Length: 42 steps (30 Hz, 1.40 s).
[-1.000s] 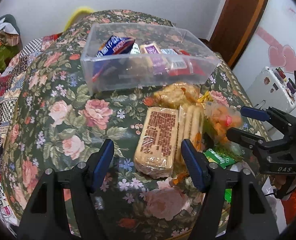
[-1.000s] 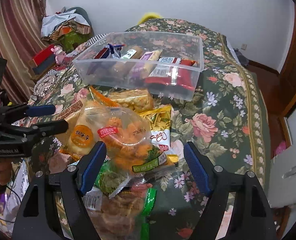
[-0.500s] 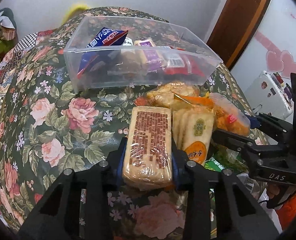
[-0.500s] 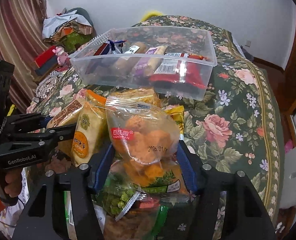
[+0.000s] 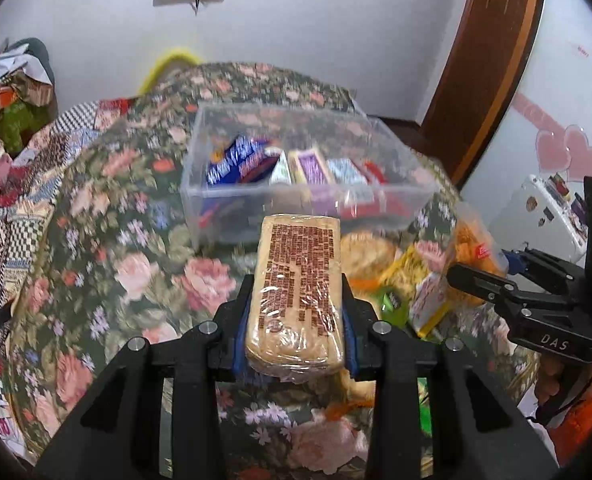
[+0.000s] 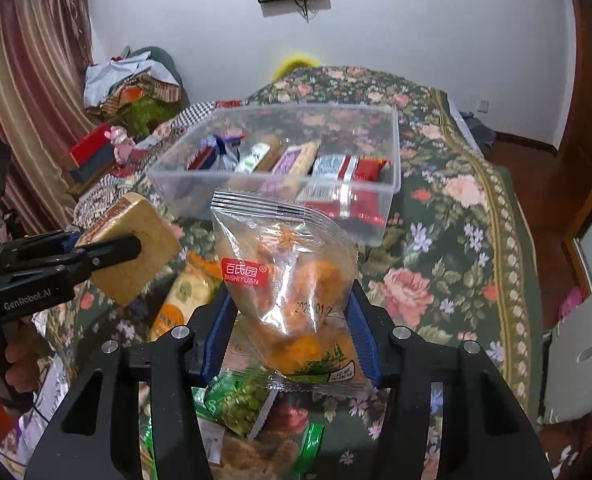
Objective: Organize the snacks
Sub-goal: 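Grasp orange-filled bag with right tool while left tool grasps waffle pack, then release waffle pack into box with left tool while right tool releases orange bag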
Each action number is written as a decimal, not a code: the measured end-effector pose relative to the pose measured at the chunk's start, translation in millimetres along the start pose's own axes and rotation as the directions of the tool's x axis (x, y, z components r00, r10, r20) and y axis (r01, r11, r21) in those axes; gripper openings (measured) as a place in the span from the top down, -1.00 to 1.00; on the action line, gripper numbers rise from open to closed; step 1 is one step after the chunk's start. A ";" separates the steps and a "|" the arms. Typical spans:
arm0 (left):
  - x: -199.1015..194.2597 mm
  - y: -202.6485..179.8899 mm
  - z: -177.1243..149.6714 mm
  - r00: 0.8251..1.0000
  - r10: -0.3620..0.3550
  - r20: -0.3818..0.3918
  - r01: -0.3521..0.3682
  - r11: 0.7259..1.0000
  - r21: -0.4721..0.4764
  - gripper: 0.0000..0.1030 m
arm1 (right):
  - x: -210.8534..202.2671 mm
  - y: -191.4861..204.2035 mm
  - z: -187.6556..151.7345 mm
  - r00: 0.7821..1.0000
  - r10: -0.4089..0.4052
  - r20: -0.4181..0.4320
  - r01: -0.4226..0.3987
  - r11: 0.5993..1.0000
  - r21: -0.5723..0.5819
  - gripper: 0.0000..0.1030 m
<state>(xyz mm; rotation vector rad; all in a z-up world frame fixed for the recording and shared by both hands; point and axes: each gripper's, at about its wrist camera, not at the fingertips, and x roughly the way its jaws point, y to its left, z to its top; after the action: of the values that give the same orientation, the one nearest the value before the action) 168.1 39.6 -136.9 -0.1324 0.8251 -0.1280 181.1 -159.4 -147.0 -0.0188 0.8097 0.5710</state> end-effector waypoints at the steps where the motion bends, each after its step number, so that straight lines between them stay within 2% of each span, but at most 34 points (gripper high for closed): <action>1: -2.5 -0.3 3.2 1.000 0.000 0.010 0.000 1.000 0.000 0.30 | -1.5 0.0 2.9 1.000 -0.001 0.008 0.001 1.000 0.000 0.04; 16: -16.6 -17.7 68.6 0.989 -0.014 0.149 0.010 1.000 0.028 0.30 | -20.5 -11.0 61.1 0.987 -0.019 0.162 0.019 1.000 0.005 0.04; 22: -7.9 -27.1 92.5 0.984 -0.019 0.176 0.013 0.999 0.036 0.30 | -15.1 -14.8 80.5 0.981 -0.029 0.190 0.028 1.000 0.007 0.04; 30: 25.1 -30.1 111.3 0.989 -0.015 0.148 0.012 1.000 0.017 0.30 | 10.5 -19.2 96.1 0.984 -0.045 0.172 0.044 0.999 0.007 0.04; 38: 70.2 -26.1 112.0 0.998 -0.011 0.065 0.011 1.000 -0.005 0.30 | 52.0 -28.6 100.3 0.994 -0.061 0.096 0.061 0.998 0.006 0.04; 42: 86.5 -23.6 111.1 1.000 -0.007 0.031 0.007 1.000 -0.010 0.30 | 65.0 -29.1 97.8 0.995 -0.082 0.060 0.084 0.996 -0.033 0.04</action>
<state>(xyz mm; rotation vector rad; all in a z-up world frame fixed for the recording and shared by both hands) 306.8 9.6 -120.8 -0.1464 0.7947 -0.1281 297.3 -130.9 -129.2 -0.0677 0.7384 0.5050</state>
